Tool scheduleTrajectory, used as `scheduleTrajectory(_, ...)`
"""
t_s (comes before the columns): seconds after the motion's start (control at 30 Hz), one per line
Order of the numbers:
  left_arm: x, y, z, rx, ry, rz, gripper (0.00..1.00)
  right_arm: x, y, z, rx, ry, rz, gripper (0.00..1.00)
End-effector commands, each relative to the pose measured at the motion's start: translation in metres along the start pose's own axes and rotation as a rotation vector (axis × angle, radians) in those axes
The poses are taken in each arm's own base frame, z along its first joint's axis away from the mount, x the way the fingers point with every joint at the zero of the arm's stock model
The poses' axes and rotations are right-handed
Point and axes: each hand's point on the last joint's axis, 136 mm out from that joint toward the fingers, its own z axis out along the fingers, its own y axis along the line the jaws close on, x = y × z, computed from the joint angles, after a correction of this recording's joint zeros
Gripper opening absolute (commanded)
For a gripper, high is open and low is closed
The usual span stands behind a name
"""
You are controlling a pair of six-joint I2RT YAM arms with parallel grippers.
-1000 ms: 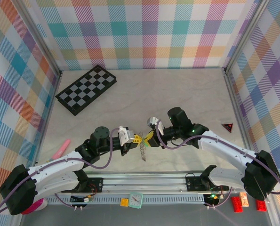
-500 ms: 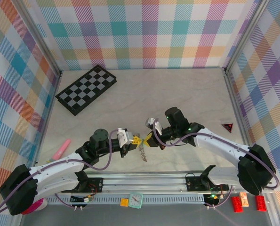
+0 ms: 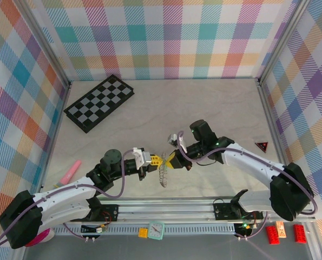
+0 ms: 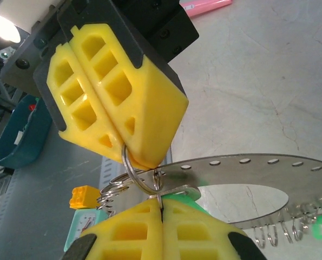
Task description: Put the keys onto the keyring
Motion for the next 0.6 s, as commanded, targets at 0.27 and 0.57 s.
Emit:
scheduleTrajectory(0.27,-0.029,-0.008,0.002,0.052,-0.125,0.023,0.0,-0.015,0.008,-0.001,-0.047,-0.018,-0.11,0.26)
scheduleTrajectory(0.57,-0.024,-0.009,0.004,0.059,-0.119,0.006,0.0,-0.015,-0.005,-0.023,0.222,-0.11,-0.344,0.39)
